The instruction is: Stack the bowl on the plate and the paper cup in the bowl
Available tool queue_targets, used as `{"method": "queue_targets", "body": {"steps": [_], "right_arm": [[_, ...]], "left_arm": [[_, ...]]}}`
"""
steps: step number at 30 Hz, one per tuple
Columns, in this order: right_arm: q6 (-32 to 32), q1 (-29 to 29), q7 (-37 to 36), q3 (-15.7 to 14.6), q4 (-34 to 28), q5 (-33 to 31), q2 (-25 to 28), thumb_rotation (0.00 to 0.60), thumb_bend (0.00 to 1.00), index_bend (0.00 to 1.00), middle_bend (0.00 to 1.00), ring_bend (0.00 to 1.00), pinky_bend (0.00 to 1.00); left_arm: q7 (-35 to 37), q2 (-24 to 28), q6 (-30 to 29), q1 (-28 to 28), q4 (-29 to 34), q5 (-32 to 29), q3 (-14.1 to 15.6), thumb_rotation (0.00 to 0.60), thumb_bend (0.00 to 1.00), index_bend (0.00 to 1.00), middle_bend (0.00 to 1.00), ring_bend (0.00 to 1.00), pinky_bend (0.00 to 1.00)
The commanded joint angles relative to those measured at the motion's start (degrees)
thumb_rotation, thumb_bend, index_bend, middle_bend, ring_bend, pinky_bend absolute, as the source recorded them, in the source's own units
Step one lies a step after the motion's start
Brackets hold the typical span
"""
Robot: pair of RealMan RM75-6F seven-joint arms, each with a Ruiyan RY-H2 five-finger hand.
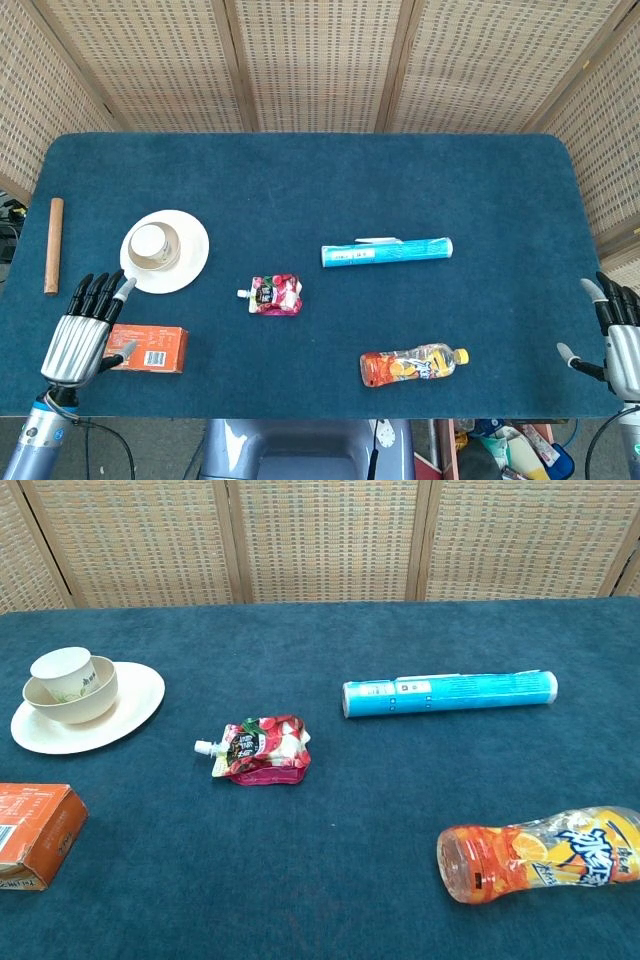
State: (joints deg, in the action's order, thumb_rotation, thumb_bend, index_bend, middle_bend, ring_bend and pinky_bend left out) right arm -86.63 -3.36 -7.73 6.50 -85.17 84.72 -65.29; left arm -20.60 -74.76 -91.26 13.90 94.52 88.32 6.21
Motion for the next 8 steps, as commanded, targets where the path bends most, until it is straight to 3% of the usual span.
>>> {"method": "queue_targets", "body": {"steps": [1, 8], "right_arm": [[-0.48, -0.24, 2.12, -0.05, 0.65, 0.34, -1.06, 0.6, 0.17, 0.06, 0.0, 0.0, 0.0], [-0.92, -0.51, 4.41, -0.08, 0.15, 0.85, -1.46, 0.6, 0.17, 0.06, 0.0, 0.0, 0.0]], "left_arm": [[-2.86, -0.45, -0.3, -2.21, 0.57, 0.3, 1.25, 0.6, 0.17, 0.02, 0.0, 0.0, 0.0], [-2.73, 1.47, -1.7, -4.21, 1.96, 1.39, 0.99, 0.6, 0.16, 0.02, 0.0, 0.0, 0.0]]}}
